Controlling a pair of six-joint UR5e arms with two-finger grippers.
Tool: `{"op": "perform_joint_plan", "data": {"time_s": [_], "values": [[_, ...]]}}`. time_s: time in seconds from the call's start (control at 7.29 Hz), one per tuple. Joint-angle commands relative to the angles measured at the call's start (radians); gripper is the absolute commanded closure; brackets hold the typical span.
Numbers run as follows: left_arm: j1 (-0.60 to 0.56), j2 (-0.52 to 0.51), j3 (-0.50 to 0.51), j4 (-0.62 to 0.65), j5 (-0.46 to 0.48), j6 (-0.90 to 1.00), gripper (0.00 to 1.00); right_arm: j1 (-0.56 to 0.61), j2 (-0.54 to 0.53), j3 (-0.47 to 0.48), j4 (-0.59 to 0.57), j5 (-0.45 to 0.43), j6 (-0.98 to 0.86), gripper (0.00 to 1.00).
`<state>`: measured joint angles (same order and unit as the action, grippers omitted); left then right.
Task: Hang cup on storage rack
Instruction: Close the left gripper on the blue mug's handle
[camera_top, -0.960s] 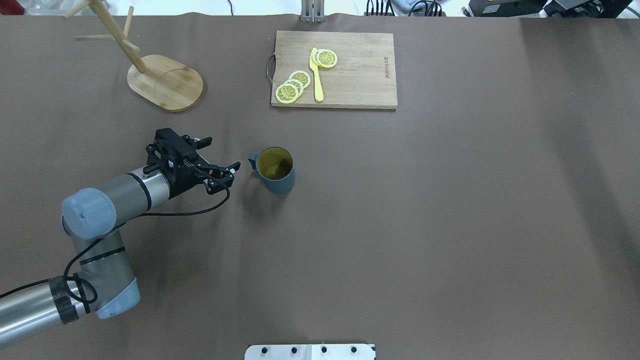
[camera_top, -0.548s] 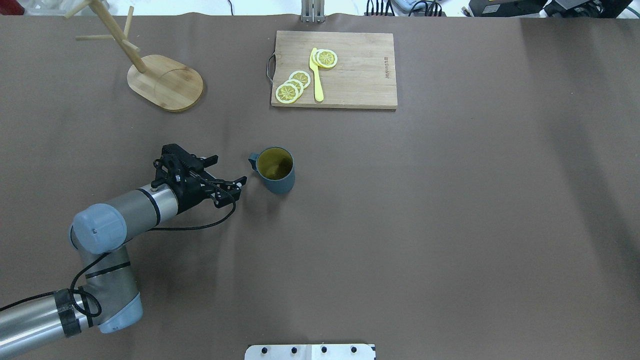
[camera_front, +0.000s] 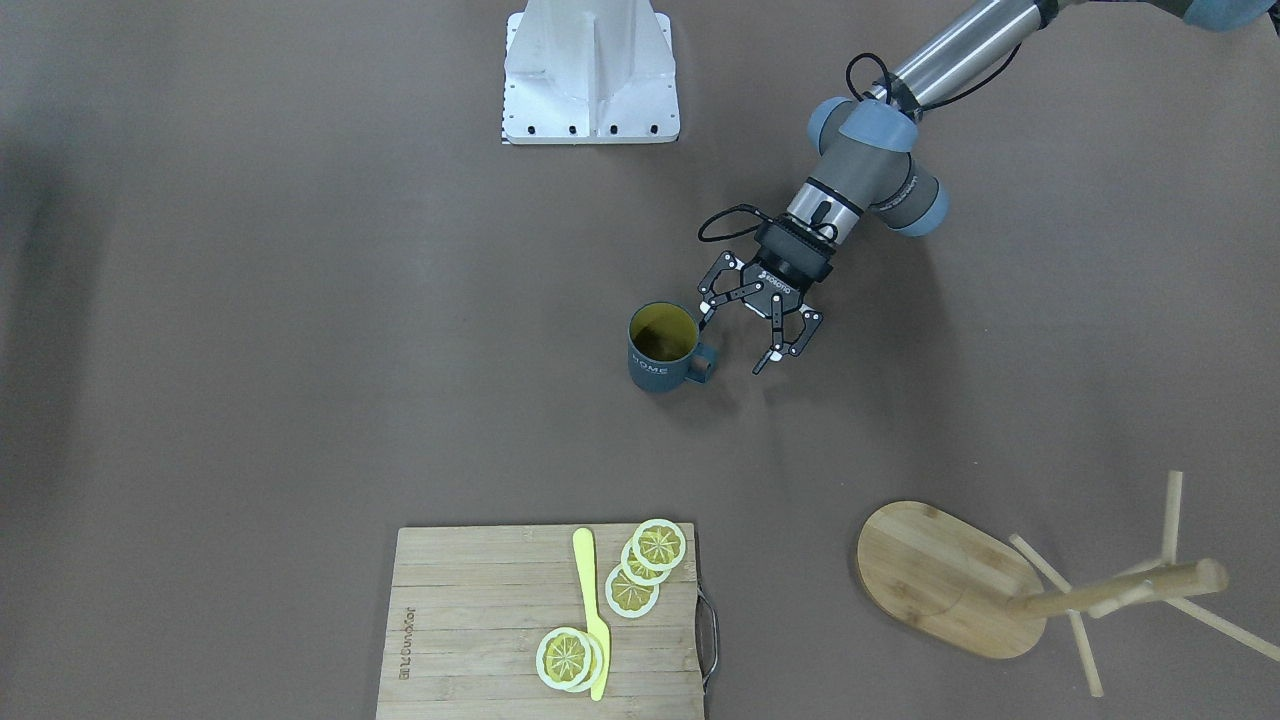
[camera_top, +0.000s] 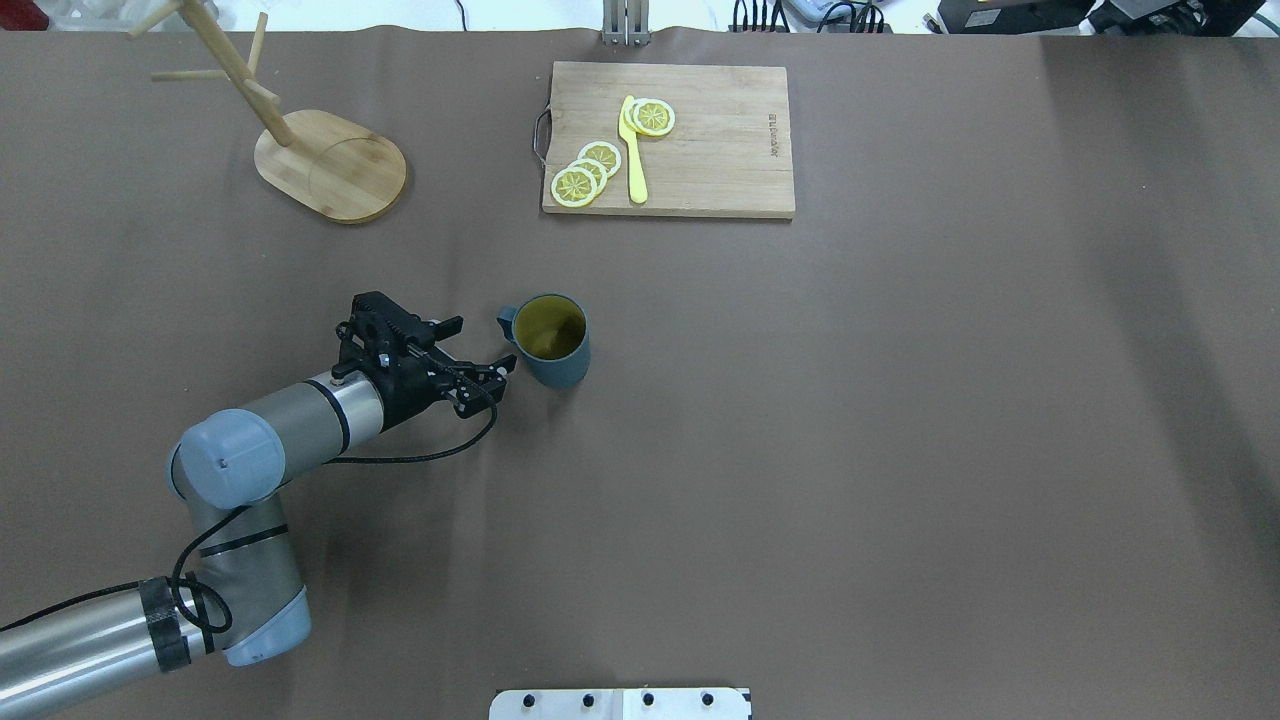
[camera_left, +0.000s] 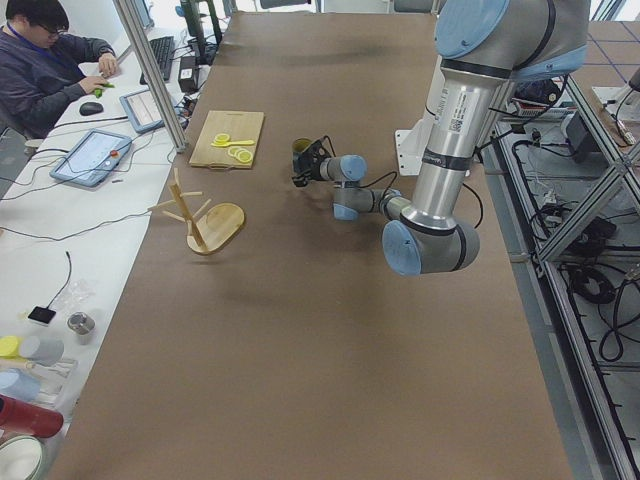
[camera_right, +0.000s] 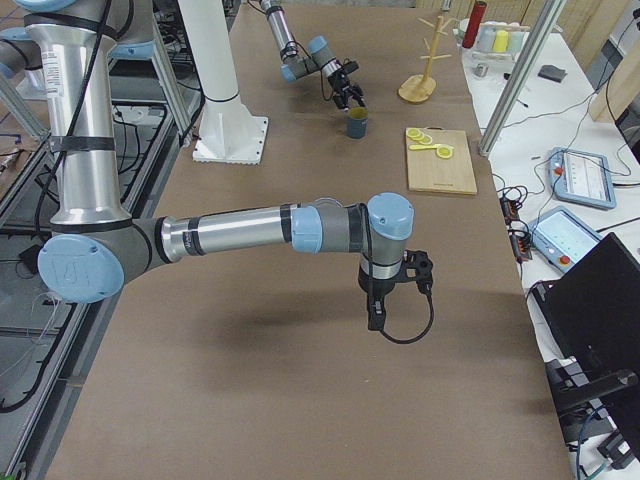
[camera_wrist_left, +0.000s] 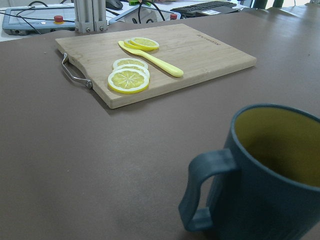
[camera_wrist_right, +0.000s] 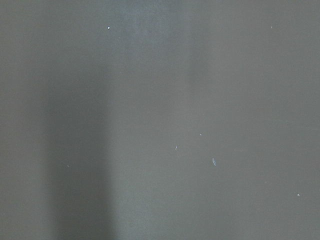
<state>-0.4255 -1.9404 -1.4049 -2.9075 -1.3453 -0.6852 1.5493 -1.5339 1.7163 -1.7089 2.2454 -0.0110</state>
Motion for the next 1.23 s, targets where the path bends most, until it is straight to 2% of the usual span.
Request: {"op": "perform_joint_plan", "data": {"time_s": [0.0, 0.41, 1.1], "values": [[-0.001, -0.009, 0.001, -0.001, -0.003, 0.007, 0.27, 0.000, 0.003, -0.003, -0.002, -0.001, 0.000, 0.00], [-0.006, -0.008, 0.007, -0.001, -0.003, 0.013, 0.41, 0.000, 0.006, -0.003, -0.002, -0.001, 0.000, 0.00], [-0.009, -0.022, 0.015, -0.001, 0.000, -0.004, 0.47, 0.000, 0.005, -0.001, 0.000, -0.001, 0.000, 0.00]]}}
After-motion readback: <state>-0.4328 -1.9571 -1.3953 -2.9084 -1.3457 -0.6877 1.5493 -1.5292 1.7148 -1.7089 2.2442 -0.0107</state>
